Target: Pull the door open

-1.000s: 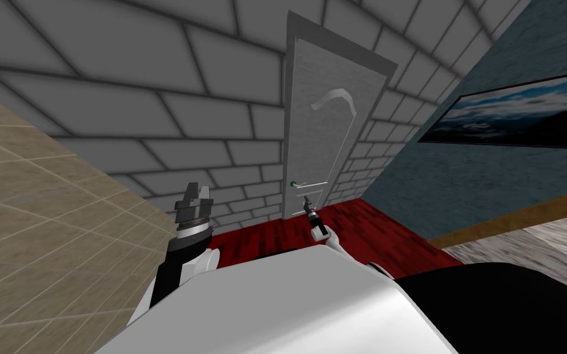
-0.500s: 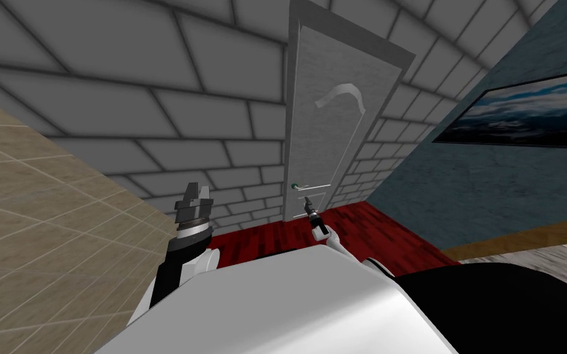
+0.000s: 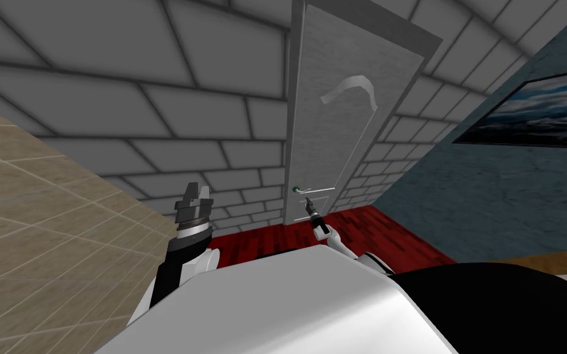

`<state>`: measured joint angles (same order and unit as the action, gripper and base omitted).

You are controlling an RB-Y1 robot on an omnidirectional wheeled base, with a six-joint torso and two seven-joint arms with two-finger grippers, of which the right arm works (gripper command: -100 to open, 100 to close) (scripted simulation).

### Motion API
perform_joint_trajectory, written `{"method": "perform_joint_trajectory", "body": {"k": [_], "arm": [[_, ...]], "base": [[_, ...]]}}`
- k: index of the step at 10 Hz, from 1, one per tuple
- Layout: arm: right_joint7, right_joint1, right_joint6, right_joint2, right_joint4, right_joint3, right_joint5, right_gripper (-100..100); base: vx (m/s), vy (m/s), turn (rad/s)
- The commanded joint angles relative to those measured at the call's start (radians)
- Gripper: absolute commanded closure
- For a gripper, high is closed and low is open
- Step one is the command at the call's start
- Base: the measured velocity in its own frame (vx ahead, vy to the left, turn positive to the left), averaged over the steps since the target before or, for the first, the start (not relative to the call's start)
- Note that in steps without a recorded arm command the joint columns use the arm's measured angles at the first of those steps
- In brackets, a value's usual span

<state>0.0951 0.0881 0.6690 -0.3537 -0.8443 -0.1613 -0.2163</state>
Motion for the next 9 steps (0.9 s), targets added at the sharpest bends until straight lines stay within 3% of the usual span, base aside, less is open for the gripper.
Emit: {"method": "perform_joint_trajectory", "body": {"k": [1, 7, 9], "arm": [[0.000, 0.000, 0.000, 0.000, 0.000, 0.000, 0.000, -100], [0.078, -0.048, 0.080, -0.096, 0.086, 0.063, -0.039, -100], [0.083, -0.051, 0.086, -0.102, 0.092, 0.068, -0.042, -100]], "base": [[0.036, -0.022, 0.010], [0.187, 0.054, 0.203], [0.136, 0.001, 0.039]]}}
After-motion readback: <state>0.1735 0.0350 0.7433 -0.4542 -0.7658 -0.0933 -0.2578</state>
